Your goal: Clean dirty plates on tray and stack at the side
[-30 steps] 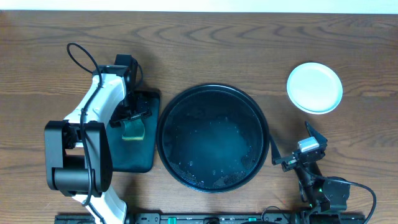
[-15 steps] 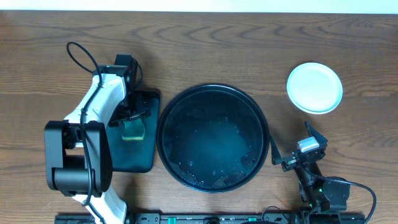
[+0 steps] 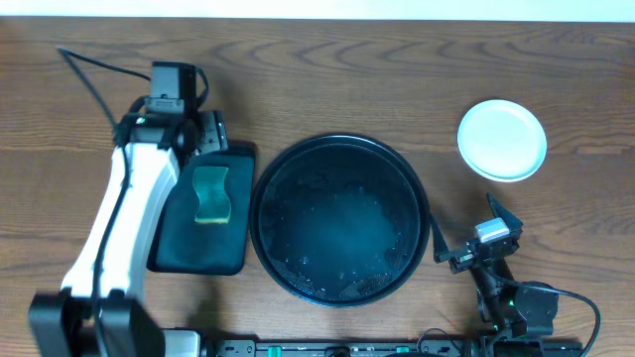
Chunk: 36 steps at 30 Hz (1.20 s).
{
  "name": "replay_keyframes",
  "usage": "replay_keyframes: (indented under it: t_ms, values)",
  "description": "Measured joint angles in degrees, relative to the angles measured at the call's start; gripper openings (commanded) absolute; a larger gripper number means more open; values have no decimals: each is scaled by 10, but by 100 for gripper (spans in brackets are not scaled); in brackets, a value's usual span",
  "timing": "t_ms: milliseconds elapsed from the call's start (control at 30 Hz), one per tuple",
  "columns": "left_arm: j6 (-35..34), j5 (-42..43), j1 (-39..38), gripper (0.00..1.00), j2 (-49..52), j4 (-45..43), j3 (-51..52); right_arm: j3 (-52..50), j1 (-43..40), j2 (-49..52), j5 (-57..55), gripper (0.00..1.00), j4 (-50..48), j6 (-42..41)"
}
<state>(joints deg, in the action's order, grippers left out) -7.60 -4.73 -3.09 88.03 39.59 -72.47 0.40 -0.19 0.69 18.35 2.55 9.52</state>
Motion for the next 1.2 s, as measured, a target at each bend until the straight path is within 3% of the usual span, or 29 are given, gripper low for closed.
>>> replay_keyframes:
  t_ms: [633, 833, 1200]
  values:
    - [17, 0, 0, 80, -303, -82, 20, 0, 0, 0, 0, 99, 0, 0]
    - [19, 0, 0, 80, -427, -170, 123, 0, 0, 0, 0, 99, 0, 0]
    - [19, 9, 0, 80, -665, -427, 434, 0, 0, 0, -2, 99, 0, 0]
